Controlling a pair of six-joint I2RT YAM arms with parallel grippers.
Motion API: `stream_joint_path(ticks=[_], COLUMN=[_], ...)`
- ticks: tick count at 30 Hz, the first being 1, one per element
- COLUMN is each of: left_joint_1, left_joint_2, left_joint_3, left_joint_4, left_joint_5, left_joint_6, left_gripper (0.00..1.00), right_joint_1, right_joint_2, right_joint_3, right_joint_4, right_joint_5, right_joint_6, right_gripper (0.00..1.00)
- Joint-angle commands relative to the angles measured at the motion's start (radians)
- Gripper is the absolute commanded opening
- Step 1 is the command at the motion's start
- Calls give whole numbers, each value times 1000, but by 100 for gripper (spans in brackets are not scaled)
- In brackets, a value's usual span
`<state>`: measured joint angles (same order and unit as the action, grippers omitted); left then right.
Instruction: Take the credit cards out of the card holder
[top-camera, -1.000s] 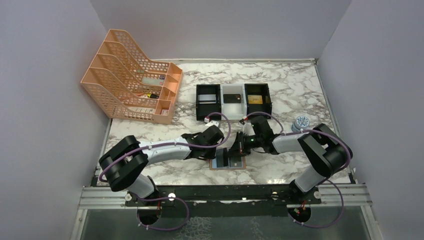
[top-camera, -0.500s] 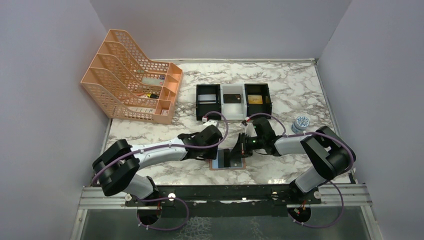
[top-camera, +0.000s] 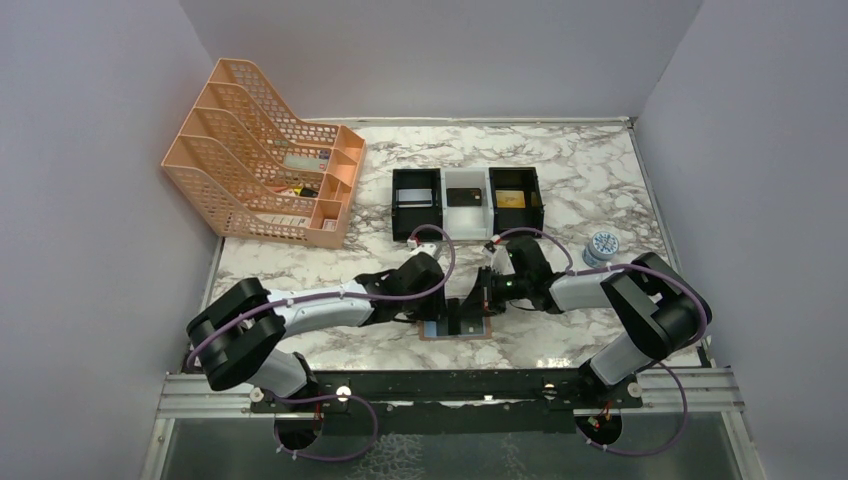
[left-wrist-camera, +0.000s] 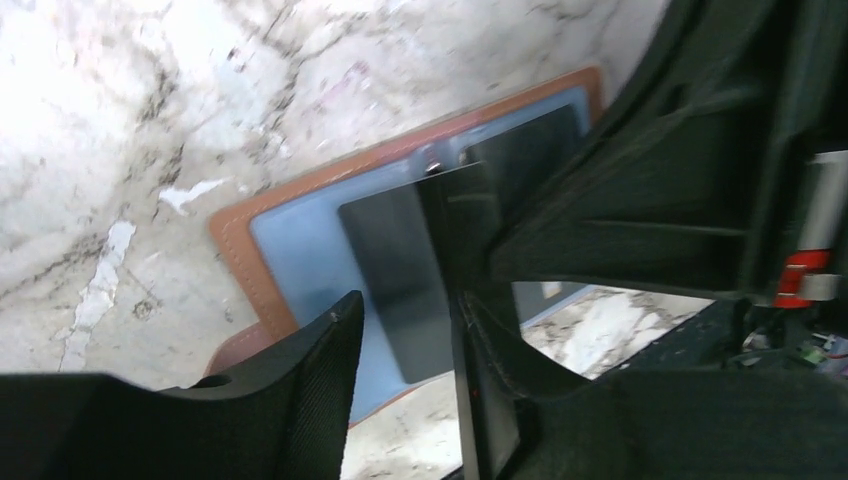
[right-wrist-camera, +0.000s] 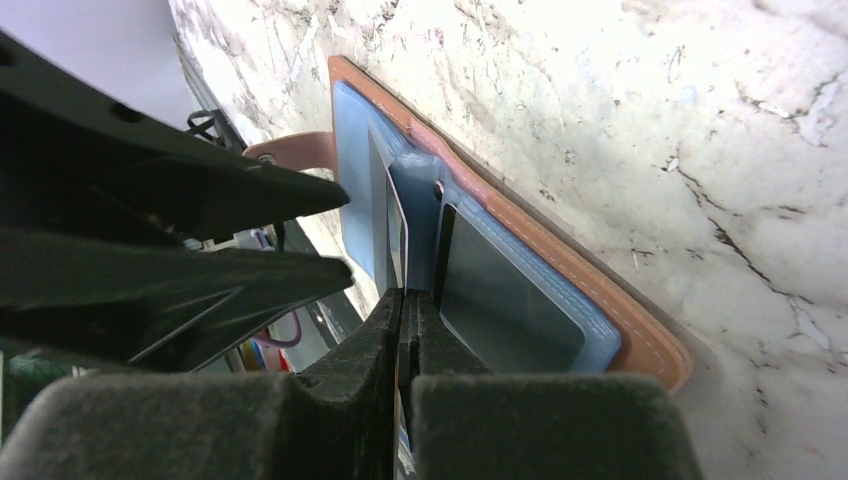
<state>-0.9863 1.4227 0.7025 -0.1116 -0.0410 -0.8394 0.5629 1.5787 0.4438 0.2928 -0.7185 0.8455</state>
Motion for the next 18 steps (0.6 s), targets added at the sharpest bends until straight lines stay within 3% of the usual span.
stream_joint_path(ticks=[1,10,18], left_joint_1=[-6,-9,-12], left_joint_2=[25,64,59], left_joint_3=[-47,-83,-98], left_joint_4=[42,75,73], left_joint_5=[24,30,14], left_joint_6=[-36,-42,-37], left_gripper=[38,26,22], right_joint_1=[-1,-1,-1], right_joint_2=[2,7,31], right_joint_3=[-13,-15,-26], right_joint_4=[25,58,115], right_joint_5=[16,-15,-46], right_joint_6=[6,23,55], right_gripper=[2,6,12])
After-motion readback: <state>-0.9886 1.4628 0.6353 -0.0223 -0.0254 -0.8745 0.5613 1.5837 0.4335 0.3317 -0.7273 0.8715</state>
